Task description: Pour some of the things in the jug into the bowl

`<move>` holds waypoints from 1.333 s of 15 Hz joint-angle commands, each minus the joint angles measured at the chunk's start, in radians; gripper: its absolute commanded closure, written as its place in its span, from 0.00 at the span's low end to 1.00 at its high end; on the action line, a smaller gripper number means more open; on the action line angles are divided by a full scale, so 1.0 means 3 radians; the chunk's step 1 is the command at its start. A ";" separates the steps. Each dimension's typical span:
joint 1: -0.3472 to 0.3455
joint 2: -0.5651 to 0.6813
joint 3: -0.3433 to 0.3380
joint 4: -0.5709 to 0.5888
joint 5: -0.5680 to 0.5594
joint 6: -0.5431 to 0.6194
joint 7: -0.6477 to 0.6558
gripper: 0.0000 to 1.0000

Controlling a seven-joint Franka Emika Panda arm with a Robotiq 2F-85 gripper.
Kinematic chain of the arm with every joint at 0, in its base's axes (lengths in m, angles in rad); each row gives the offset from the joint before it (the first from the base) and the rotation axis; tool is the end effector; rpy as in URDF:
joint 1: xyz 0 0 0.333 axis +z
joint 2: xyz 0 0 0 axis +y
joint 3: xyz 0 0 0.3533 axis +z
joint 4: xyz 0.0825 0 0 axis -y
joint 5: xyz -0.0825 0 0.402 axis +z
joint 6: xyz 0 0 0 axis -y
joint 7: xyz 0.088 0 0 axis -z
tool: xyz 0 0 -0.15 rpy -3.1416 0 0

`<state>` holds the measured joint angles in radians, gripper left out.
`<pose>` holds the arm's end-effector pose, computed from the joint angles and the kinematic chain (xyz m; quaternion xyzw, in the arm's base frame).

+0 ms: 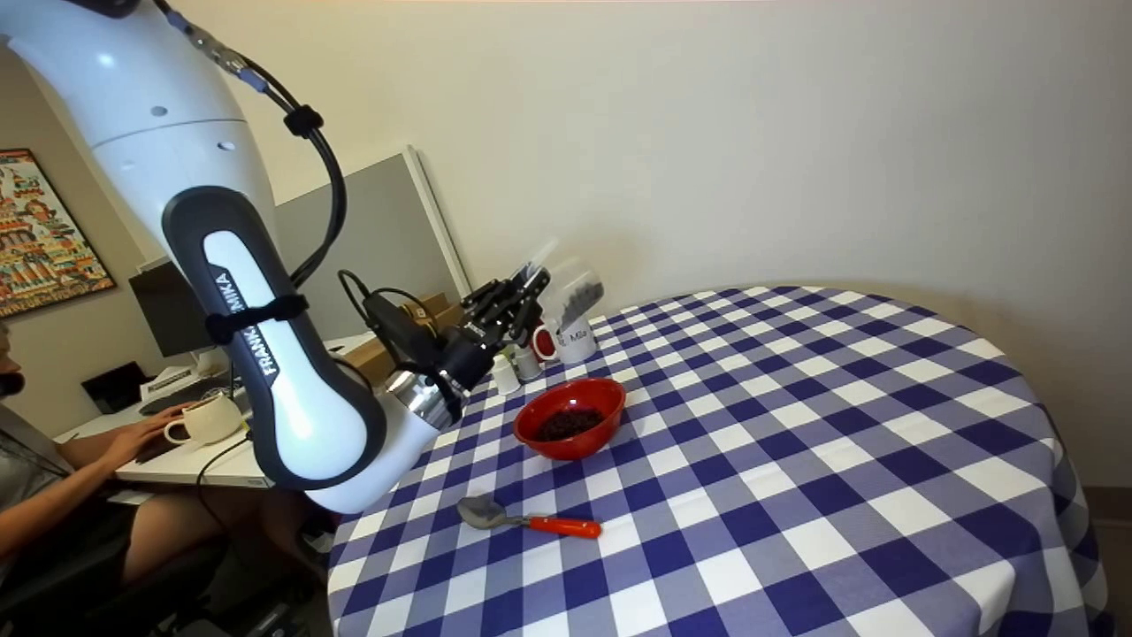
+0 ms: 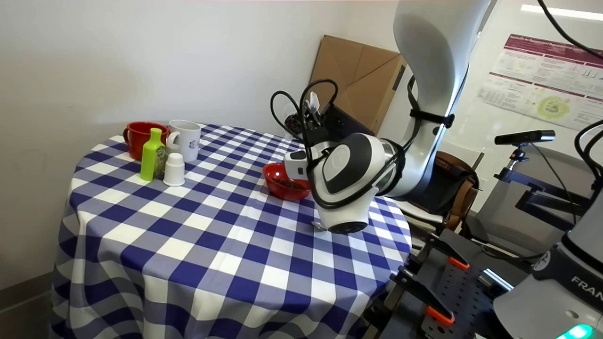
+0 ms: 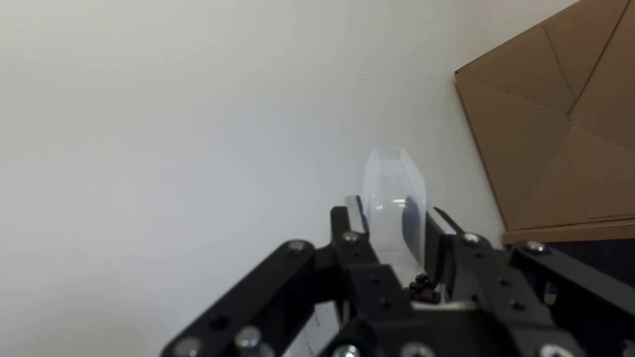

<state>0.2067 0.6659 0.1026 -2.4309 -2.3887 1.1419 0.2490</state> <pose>0.5202 0.0427 0.1442 0.2214 0.4977 -0.0701 0.8357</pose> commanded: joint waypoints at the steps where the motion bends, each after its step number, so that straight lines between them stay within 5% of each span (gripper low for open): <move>1: -0.0076 0.0031 0.0083 0.0050 0.0093 -0.0088 0.0063 0.91; 10: -0.0333 -0.0102 0.0567 0.0581 0.1440 0.0458 0.0248 0.91; 20: -0.0431 -0.0233 0.0518 0.1238 0.2948 0.1149 0.0146 0.91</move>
<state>0.0938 0.6209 0.2687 -2.1077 -1.6179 1.4268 0.3133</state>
